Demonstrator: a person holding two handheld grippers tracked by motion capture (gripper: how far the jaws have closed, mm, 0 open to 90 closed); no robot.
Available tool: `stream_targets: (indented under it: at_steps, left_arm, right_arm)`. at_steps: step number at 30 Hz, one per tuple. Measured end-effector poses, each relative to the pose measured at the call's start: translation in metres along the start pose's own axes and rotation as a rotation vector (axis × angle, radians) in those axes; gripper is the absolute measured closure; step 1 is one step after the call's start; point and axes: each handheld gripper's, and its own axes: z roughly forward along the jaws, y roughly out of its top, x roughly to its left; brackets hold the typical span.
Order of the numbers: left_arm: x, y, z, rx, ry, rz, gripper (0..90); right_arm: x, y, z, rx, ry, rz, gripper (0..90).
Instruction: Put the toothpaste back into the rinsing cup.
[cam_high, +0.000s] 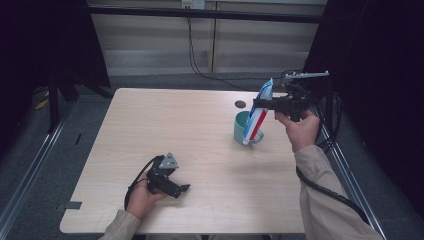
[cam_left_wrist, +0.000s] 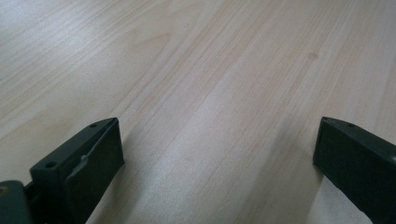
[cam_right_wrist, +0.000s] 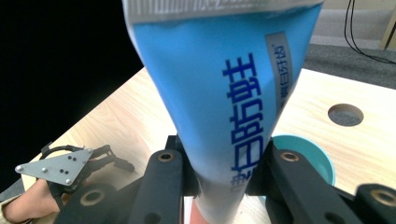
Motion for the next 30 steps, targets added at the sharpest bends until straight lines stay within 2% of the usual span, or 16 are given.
stream_targets:
  at_steps: [30]
  left_arm:
    - [0.000,0.000,-0.001,0.004,-0.002,0.000,1.3]
  right_arm:
    - [-0.021,0.025,0.003,-0.049,-0.076,0.042,73.3]
